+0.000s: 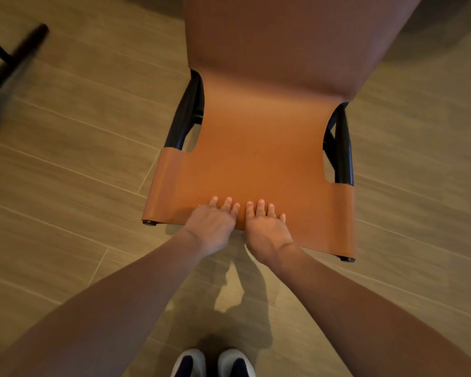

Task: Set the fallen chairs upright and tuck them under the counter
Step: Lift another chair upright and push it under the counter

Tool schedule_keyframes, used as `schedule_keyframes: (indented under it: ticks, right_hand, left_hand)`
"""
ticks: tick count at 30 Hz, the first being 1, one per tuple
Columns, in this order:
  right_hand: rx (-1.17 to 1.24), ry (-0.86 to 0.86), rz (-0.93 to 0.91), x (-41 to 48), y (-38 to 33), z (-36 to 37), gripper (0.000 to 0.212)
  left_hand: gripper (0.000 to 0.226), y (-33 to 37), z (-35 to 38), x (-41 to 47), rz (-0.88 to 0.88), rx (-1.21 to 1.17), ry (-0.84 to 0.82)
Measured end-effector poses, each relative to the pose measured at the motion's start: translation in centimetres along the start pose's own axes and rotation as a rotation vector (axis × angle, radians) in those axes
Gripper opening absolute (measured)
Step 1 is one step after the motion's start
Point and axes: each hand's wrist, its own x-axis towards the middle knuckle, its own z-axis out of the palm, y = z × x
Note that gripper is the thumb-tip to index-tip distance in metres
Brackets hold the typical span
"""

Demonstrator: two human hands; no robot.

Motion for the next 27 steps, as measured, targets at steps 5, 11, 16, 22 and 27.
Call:
schedule_keyframes:
  ticks: [5, 11, 16, 22, 27]
  right_hand:
    - [0.029, 0.054, 0.009, -3.0, 1.8, -10.1, 0.056]
    - [0.101, 0.334, -0.015, -5.5, 4.7, -21.2, 0.053]
    - [0.067, 0.493, 0.011, -6.3, 7.4, -29.6, 0.057]
    - [0.058, 0.576, 0.061, -4.2, 9.0, -38.9, 0.049]
    - [0.052, 0.617, 0.082, -2.0, 10.5, -44.3, 0.053]
  left_hand:
    - [0.05, -1.2, -11.1, -1.4, -0.019, 0.015, 0.102]
    - [0.031, -4.4, -24.5, -1.4, -0.059, 0.034, 0.244]
    - [0.036, -7.8, -32.0, -1.2, -0.095, -0.044, 0.394]
    - [0.032, -11.1, -40.2, 1.6, -0.108, -0.065, 0.529]
    - [0.037, -13.1, -46.1, 4.8, -0.101, -0.06, 0.529]
